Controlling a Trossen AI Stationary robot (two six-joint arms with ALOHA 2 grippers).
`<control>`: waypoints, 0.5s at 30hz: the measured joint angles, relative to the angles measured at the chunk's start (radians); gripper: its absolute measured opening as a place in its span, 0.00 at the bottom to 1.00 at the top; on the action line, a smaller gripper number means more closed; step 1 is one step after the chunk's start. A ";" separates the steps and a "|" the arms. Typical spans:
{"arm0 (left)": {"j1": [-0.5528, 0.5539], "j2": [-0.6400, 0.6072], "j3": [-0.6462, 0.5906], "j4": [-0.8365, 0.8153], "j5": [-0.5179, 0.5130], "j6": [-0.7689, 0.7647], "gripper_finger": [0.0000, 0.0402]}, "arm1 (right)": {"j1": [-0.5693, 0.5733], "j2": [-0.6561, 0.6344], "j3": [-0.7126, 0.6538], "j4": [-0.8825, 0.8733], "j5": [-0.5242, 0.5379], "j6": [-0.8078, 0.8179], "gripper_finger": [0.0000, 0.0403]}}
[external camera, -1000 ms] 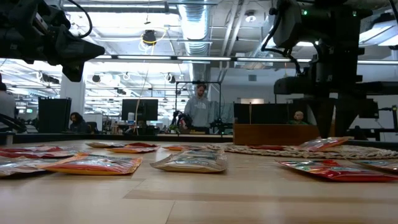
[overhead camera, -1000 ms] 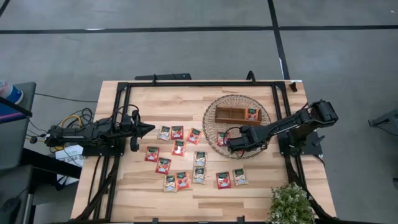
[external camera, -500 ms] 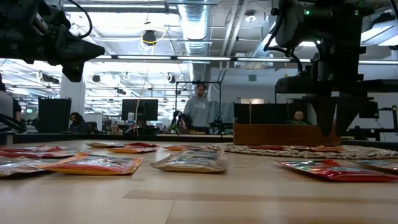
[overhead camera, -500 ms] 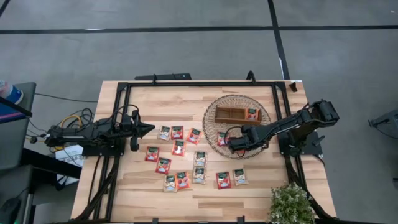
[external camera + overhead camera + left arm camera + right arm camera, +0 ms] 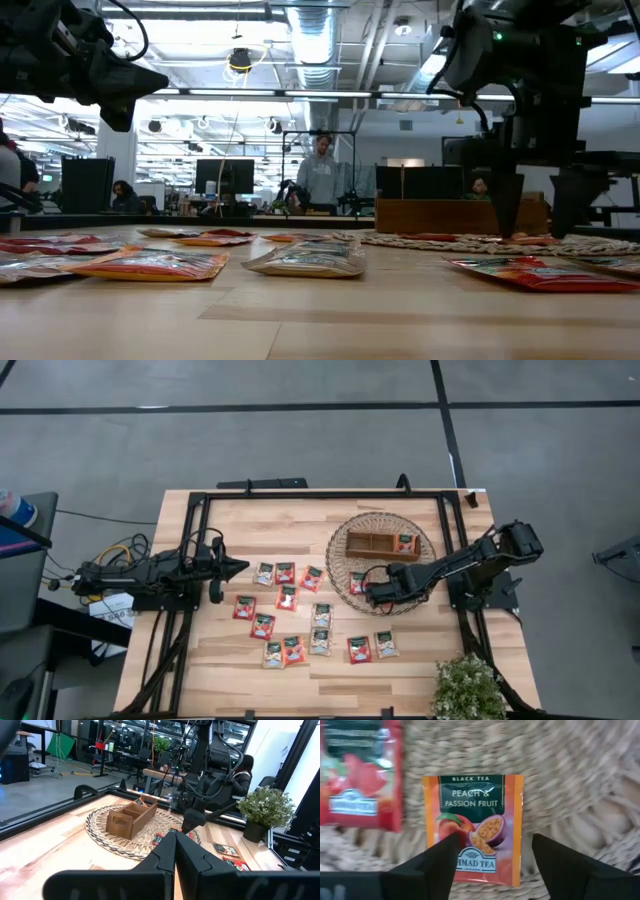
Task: Pick & Place Tea
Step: Put the orange tea pack into the right compartment of the brown organizer
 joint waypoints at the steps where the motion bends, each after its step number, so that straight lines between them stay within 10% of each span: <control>1: 0.000 0.000 0.000 -0.001 0.000 0.000 0.00 | 0.000 0.000 -0.001 0.001 0.000 0.000 0.64; 15: 0.000 0.000 0.000 0.000 -0.001 0.000 0.00 | 0.000 -0.005 -0.034 0.050 -0.003 0.013 0.55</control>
